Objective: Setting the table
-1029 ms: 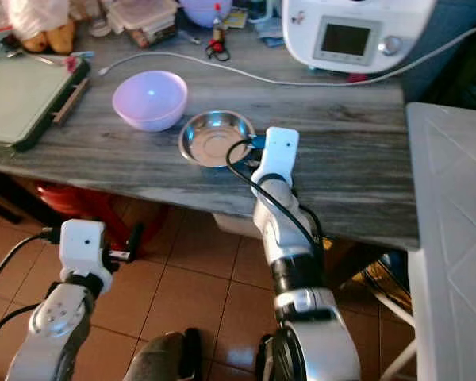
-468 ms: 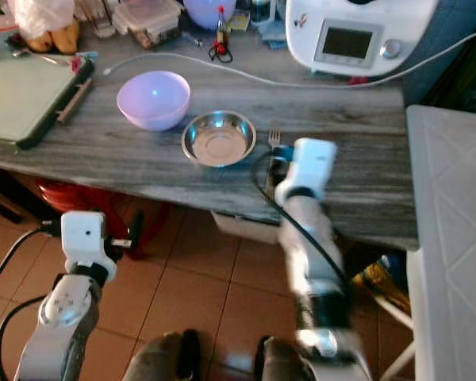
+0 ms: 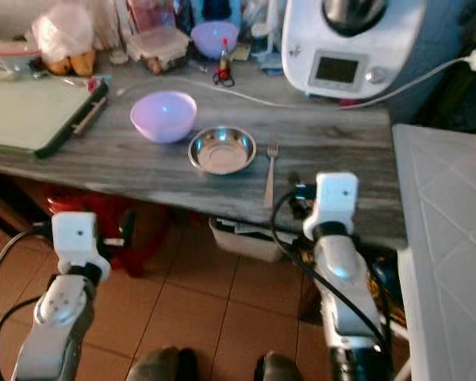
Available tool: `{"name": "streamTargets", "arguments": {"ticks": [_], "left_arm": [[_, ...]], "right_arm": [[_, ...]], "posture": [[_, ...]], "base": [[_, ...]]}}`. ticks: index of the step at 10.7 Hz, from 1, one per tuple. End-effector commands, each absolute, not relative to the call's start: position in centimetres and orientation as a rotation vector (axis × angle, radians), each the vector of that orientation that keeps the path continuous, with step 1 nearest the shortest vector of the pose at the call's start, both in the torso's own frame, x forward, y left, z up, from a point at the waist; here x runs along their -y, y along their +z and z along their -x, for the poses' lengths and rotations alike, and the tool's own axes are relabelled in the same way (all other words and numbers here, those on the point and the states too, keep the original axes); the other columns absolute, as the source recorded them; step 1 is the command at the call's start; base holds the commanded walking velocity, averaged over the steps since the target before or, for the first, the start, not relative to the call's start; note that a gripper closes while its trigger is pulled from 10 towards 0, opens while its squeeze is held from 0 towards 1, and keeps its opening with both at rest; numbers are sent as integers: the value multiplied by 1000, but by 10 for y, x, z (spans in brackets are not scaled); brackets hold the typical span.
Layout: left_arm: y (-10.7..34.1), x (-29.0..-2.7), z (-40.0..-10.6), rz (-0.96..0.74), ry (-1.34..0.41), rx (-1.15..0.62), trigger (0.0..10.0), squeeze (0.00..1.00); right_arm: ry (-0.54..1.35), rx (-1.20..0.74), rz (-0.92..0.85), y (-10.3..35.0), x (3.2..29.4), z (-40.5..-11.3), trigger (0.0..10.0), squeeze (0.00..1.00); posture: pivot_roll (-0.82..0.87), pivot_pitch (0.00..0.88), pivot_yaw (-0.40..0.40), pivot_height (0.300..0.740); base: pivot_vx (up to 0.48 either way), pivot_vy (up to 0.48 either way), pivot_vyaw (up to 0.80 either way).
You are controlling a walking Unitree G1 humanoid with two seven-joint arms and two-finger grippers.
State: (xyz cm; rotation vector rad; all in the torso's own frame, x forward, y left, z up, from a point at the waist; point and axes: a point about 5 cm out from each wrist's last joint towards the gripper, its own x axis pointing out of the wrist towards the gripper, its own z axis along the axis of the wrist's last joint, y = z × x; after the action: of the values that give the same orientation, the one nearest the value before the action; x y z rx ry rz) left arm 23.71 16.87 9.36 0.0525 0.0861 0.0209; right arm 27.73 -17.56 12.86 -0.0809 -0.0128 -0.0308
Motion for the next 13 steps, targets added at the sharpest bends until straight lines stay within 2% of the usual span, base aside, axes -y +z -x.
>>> {"name": "streamTargets", "arguments": {"ticks": [1,4,11,13], "left_arm": [[88,-172,-236,-60,27,-106,10000,0],[88,-168,-241,-54,10,-96,10000,0],[85,-161,-238,-53,-21,-97,10000,0],[89,-157,-238,-32,-55,-68,10000,0]], "right_arm": [[-20,18,76,129,173,-273,10000,0],[-1,-3,37,123,167,-268,10000,0],[-58,-30,28,123,175,-272,10000,0],[-52,-33,26,123,174,-273,10000,0]], "posture": [[-24,0,49,740],[-29,0,53,740],[-25,0,50,740],[-26,0,50,740]], "base": [[-255,0,0],[-254,0,0],[-256,0,0],[0,0,0]]}}
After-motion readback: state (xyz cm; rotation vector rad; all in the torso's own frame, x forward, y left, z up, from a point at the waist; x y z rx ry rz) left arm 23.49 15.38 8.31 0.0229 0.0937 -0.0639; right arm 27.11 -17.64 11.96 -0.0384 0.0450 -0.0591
